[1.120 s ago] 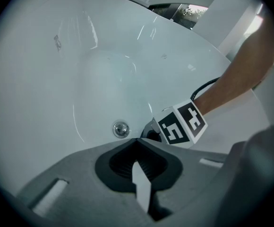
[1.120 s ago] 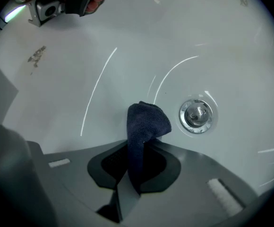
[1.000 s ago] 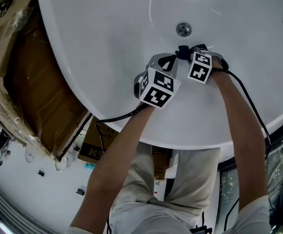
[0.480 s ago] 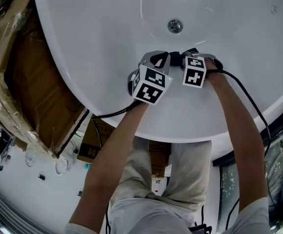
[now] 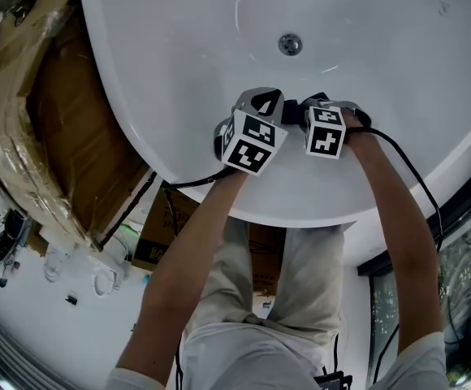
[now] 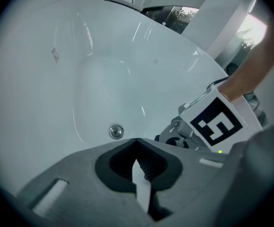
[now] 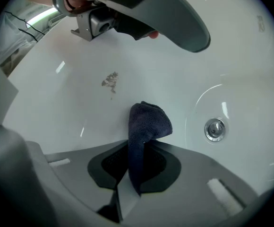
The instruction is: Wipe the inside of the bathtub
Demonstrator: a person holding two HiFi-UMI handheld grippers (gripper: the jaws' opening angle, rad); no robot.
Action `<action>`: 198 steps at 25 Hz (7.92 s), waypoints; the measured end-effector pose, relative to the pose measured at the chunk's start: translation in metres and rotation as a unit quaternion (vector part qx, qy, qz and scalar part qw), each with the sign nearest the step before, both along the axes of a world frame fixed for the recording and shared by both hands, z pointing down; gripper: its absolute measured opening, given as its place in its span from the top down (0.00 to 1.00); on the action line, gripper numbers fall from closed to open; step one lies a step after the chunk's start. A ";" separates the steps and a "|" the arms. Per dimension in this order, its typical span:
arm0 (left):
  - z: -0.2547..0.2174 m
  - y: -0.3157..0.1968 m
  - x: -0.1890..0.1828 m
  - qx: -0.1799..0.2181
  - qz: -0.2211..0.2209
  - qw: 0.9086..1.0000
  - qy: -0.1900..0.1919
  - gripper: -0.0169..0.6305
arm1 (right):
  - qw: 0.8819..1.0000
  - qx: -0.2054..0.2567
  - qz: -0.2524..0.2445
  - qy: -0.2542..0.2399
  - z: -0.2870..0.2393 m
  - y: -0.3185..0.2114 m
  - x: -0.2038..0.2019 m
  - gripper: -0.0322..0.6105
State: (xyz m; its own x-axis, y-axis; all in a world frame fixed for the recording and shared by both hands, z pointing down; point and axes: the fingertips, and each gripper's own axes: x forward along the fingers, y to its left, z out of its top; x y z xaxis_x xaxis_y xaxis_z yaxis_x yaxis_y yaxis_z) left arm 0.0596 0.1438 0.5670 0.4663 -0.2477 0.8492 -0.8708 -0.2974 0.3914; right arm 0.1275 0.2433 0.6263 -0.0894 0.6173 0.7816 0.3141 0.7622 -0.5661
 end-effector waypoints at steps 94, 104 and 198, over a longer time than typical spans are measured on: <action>0.042 -0.026 0.034 -0.013 0.037 0.999 0.001 0.98 | 0.960 0.190 -0.195 -0.064 0.082 -0.145 0.026 0.87; 0.052 -0.017 0.041 -0.016 0.071 0.997 0.010 0.98 | 0.962 0.166 -0.217 -0.017 0.114 -0.123 0.048 0.87; -0.033 -0.011 0.045 0.025 0.121 0.992 0.035 0.98 | 0.942 -0.194 -0.266 0.061 -0.239 0.024 0.089 0.87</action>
State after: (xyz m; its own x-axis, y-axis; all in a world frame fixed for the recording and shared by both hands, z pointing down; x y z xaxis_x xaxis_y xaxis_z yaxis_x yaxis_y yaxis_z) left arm 0.1049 0.1332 0.5342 0.5751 -0.1614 0.8020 -0.7422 -0.5153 0.4285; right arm 0.2163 0.2668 0.3876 0.3889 0.7905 0.4731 0.5076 0.2446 -0.8261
